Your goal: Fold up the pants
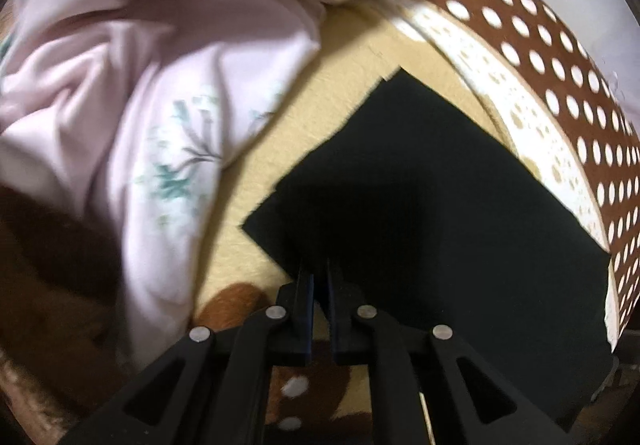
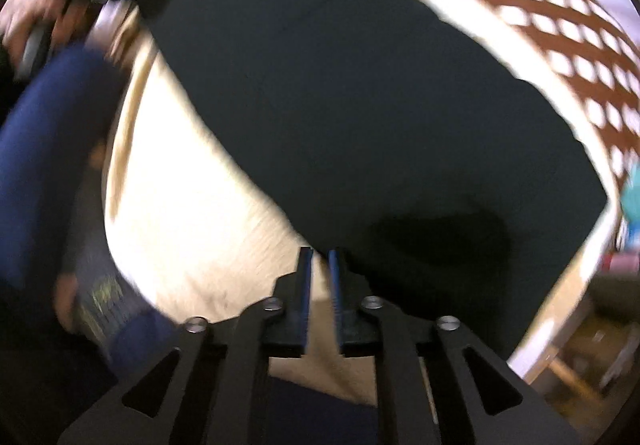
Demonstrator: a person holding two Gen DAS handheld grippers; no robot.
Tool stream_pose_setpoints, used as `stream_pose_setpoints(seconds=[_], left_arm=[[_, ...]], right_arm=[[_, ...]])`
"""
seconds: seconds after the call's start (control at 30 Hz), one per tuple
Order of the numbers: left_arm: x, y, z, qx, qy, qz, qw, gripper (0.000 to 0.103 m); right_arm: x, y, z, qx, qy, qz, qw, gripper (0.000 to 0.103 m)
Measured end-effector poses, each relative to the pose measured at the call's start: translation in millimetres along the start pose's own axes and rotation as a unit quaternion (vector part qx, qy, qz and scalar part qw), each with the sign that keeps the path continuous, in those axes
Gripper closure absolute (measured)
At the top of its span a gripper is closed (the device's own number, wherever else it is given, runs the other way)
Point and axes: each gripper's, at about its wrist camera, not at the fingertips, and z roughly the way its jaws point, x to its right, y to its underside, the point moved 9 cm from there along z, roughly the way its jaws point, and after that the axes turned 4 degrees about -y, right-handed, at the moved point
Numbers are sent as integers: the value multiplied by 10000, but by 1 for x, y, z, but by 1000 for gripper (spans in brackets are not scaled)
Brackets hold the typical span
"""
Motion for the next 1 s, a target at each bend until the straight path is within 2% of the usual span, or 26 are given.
stream_pose_setpoints(seconds=[0.07,0.13,0.23,0.3,0.33,0.4,0.43,0.53,0.6,0.67,0.7,0.77,0.87,1.0], left_arm=[[-6,-2,-13,213,-32,-123,9997,93],[-3,-4,-30,509,-44,-131,9986,93],[20,-6,-53,836,261,38,9961,93],[41,-5,-59,845,561,243,9945,93],[56,-1,-60,762,743,356,9937,93],[79,6,-47,434,1082,585,9915,93],[87,14,-37,217,1142,654,9911,93],[93,27,-17,-59,835,755,9936,93],[95,33,-7,-199,825,788,9933,93],[92,40,2,-387,721,751,9938,93],[93,40,-3,-292,707,782,9940,93],[107,43,-23,10,939,982,9907,93],[135,57,-47,200,1323,1282,9827,93],[169,89,-60,317,1403,1867,9718,93]], right_arm=[[31,-5,-14,304,136,639,9974,89],[61,1,-18,421,233,1196,9917,89],[90,1,-17,582,249,1786,9819,89],[101,6,-5,430,180,2099,9766,89],[105,11,1,327,195,2265,9733,89],[118,14,1,416,-39,2673,9627,89],[119,15,-1,467,-96,2760,9600,89],[124,15,-16,713,58,2730,9594,89],[138,15,-28,870,259,2831,9548,82],[153,21,-37,938,315,3028,9479,65],[159,22,-40,944,385,3053,9468,65],[164,18,-46,1033,327,2997,9479,65],[145,0,-44,1200,115,2938,9482,65],[107,-10,-36,1236,-3,2746,9536,65]])
